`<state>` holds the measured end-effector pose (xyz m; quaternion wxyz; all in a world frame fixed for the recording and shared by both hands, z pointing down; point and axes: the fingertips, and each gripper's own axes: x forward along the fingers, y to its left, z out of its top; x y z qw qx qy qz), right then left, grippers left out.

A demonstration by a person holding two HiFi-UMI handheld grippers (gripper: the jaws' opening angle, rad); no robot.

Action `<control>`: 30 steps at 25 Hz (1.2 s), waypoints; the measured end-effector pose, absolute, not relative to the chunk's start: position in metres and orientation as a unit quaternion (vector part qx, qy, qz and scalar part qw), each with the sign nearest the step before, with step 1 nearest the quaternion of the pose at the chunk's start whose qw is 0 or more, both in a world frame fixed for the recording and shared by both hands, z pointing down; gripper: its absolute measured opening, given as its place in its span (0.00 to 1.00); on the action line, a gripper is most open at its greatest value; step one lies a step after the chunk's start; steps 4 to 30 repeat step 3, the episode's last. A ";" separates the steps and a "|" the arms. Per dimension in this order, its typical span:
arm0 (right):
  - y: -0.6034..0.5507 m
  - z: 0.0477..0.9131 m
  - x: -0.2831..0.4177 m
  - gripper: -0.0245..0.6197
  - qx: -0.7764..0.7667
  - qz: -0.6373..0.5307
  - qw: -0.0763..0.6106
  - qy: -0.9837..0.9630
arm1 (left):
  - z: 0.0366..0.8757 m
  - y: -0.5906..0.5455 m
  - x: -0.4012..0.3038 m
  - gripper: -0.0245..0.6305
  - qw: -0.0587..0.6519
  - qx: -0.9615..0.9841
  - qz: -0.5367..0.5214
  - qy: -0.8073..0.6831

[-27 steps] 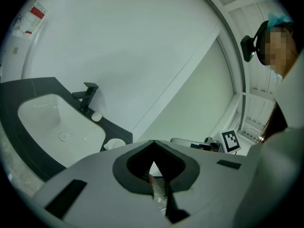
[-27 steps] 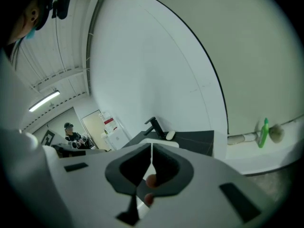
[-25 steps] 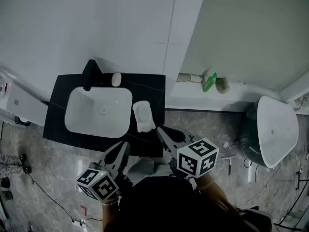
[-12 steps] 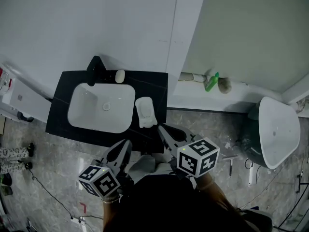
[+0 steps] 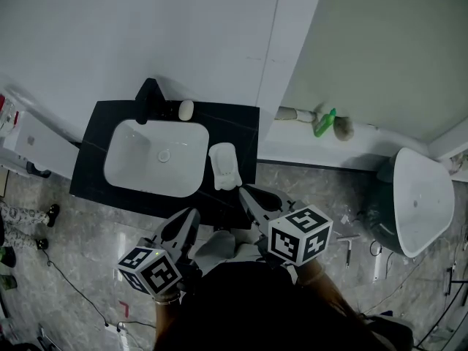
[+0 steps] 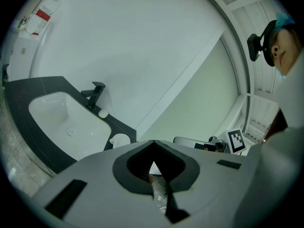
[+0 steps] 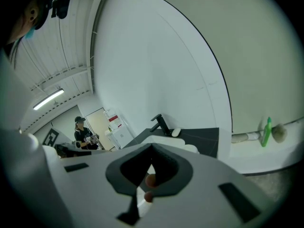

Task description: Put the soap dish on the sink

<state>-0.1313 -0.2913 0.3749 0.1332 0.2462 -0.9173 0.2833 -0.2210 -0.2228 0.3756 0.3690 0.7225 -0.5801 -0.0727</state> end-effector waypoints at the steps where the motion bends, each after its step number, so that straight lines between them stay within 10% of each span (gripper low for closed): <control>1: -0.292 0.375 -0.133 0.07 0.245 0.282 0.133 -0.918 | 0.376 -0.224 -0.222 0.04 0.368 0.723 -0.073 -0.580; 30: -0.293 0.376 -0.136 0.07 0.244 0.280 0.133 -0.919 | 0.377 -0.226 -0.225 0.04 0.367 0.724 -0.073 -0.579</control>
